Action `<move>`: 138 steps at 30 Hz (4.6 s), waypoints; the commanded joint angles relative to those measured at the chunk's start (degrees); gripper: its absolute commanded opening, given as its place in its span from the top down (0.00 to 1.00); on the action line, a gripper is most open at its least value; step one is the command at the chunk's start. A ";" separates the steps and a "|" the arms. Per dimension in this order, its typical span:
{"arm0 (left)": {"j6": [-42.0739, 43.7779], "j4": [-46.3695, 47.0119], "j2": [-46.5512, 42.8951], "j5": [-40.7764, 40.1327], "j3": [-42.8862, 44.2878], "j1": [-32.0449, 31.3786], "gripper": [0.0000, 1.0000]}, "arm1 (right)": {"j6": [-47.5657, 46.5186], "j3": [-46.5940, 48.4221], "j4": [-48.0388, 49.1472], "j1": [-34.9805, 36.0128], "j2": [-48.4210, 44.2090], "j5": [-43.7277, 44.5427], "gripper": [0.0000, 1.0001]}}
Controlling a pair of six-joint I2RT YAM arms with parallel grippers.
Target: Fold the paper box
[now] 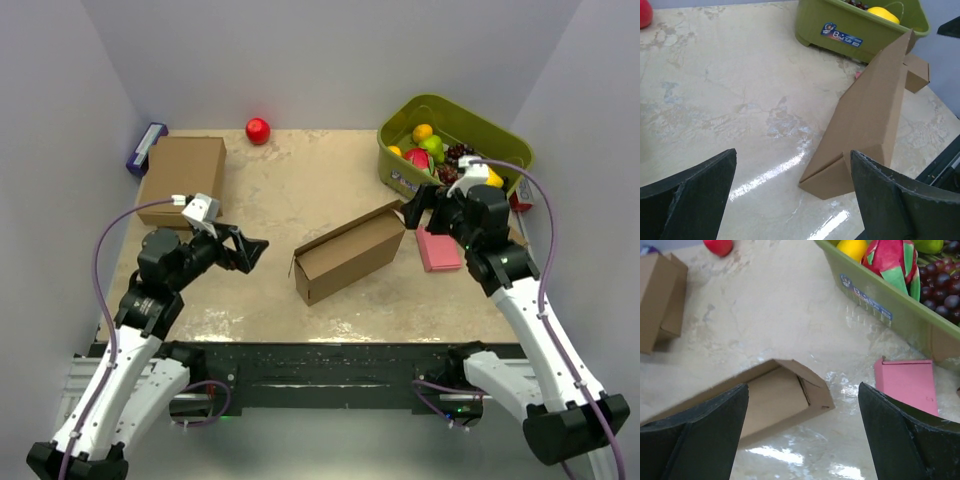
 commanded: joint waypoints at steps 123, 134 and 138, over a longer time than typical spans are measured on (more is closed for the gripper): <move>-8.10 1.17 32.44 -32.87 18.13 -32.31 1.00 | -7.55 -16.14 10.43 19.78 -4.84 10.93 1.00; -8.71 2.40 31.03 -33.04 11.89 -32.22 1.00 | -9.22 -12.80 6.66 19.87 -3.70 16.02 1.00; -8.54 2.40 31.03 -33.57 10.83 -32.22 1.00 | -10.01 -11.22 5.16 19.87 -3.44 18.48 1.00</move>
